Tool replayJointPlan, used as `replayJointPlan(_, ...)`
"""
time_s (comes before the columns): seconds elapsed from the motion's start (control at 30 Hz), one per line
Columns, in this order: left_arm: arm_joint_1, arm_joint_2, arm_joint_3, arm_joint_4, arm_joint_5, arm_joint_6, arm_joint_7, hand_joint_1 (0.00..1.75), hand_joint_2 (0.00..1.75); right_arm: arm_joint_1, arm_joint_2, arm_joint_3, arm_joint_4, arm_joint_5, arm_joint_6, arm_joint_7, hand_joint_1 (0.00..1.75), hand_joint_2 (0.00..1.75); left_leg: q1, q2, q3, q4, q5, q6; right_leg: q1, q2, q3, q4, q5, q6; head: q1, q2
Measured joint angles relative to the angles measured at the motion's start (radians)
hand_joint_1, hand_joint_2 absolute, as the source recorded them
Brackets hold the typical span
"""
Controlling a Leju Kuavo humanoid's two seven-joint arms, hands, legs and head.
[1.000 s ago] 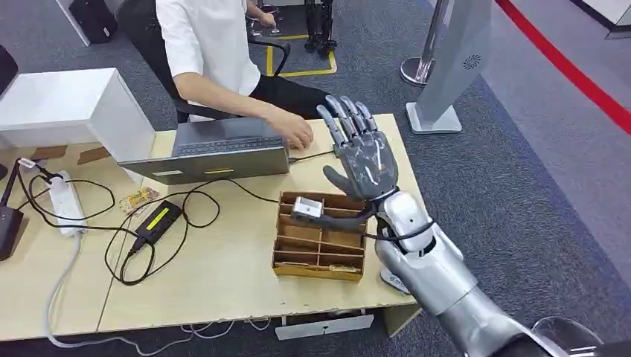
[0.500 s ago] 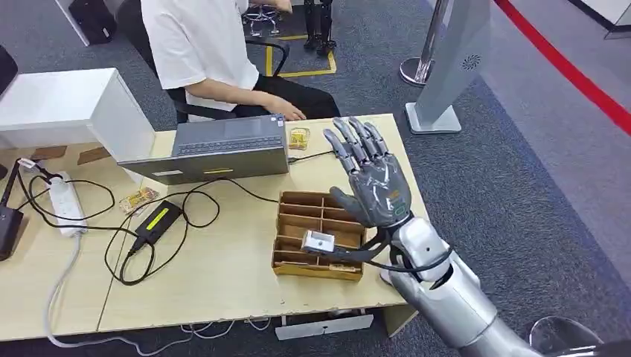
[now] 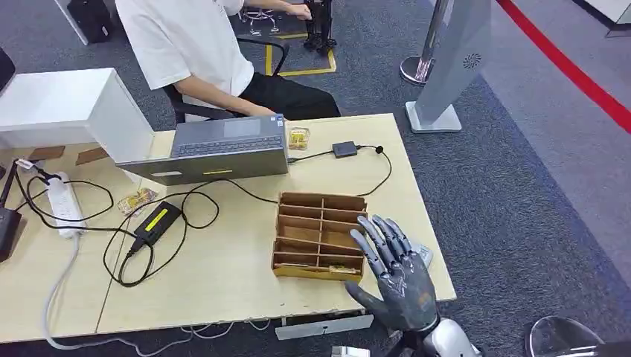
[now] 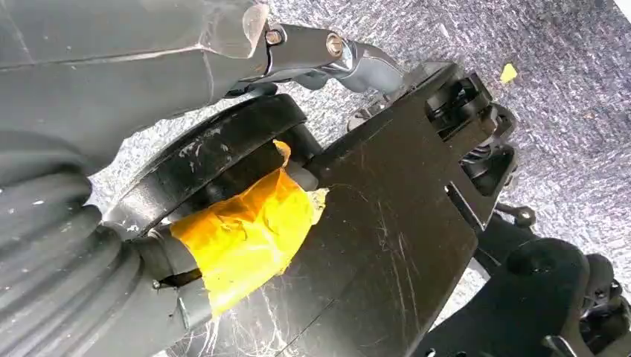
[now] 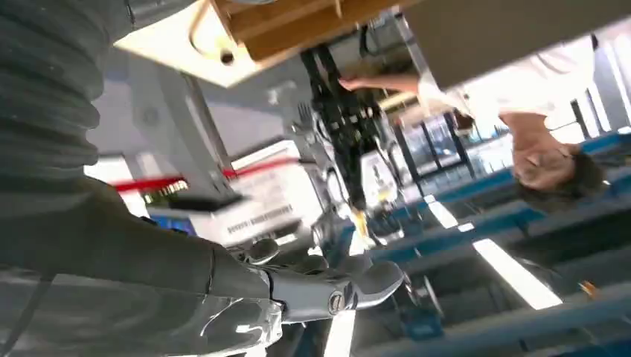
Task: Pass the card to the sensor for recognition and then transmit it.
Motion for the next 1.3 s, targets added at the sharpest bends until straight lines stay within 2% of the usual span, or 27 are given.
replayJointPlan(0.37,0.001,0.000,0.016,0.000,-0.021,-0.001,-0.004,0.00,1.75,0.045,0.039,0.003,0.126,-0.069,-0.014,0.002,0.00,1.75,0.000,0.000,0.000,0.000,0.000,0.000,0.000,0.000,0.001,0.000,0.000,0.000,0.000,0.000)
replayJointPlan(0.77,0.000,-0.002,0.016,0.000,-0.042,-0.004,0.002,0.00,1.75,-0.018,0.102,-0.014,0.379,-0.120,-0.069,0.008,0.00,1.75,0.000,0.000,0.001,0.000,0.001,0.000,0.000,0.000,0.001,0.000,0.000,0.000,0.000,0.000)
replayJointPlan(1.3,-0.002,-0.002,0.016,-0.003,-0.061,-0.008,0.014,0.00,1.75,-0.079,0.162,-0.055,0.550,-0.151,-0.074,-0.026,0.00,1.75,0.000,0.000,0.001,0.000,0.001,0.000,0.000,0.000,0.001,0.000,0.000,0.000,0.000,0.000)
